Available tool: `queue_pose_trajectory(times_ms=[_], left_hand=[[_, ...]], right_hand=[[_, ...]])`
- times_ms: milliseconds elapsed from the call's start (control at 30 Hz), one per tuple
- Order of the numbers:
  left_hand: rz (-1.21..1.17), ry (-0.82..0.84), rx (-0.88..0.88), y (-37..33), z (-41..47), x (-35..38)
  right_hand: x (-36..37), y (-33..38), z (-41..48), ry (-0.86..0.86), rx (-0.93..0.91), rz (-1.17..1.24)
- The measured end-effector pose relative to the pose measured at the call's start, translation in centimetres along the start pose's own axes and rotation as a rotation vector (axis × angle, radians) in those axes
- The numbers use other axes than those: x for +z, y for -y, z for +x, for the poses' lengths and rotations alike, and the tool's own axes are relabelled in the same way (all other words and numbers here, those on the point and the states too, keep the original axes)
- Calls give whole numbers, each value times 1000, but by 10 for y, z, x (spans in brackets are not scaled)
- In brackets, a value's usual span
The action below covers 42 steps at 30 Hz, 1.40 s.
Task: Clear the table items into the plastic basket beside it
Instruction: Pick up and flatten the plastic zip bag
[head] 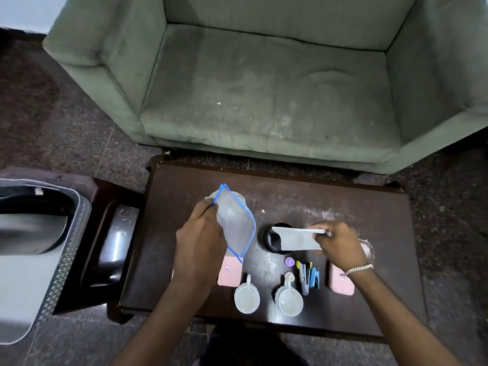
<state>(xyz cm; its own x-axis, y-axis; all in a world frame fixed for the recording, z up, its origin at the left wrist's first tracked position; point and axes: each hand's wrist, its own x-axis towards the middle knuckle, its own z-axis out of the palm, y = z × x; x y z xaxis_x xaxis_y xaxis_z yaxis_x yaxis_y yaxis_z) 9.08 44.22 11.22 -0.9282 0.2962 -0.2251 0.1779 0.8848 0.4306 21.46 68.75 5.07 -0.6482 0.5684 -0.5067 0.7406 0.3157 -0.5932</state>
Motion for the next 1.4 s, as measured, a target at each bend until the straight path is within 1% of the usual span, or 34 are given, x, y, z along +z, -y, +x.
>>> queue_pose_trajectory(times_ms=[100,233,367,500,633,767,967,1233,1333,1400], left_hand=[[-1,3,-1,1,-2,0],[-16,-11,8,1,-2,0],[-18,-19,10,1,-2,1],[-9,-10,4,2,-2,2],[-5,0,-12,5,-2,3],[-19,-2,-12,9,-1,5],[-14,13,-14,11,-1,10],[-9,27,-8,12,-2,15],[-21,24,-12,14,-1,14],[-32,24,-17,15,-1,14]], right_hand=[[8,-3,6,6,7,-106],[22,-6,20,-11,69,-211],[44,-9,34,14,117,-225],[63,-16,42,14,124,-239],[76,-24,46,36,203,-238],[84,-25,49,-35,244,-214],[94,-7,63,-61,194,-177],[104,20,91,-74,128,-250],[104,21,96,-48,132,-269],[99,22,94,2,123,-286]])
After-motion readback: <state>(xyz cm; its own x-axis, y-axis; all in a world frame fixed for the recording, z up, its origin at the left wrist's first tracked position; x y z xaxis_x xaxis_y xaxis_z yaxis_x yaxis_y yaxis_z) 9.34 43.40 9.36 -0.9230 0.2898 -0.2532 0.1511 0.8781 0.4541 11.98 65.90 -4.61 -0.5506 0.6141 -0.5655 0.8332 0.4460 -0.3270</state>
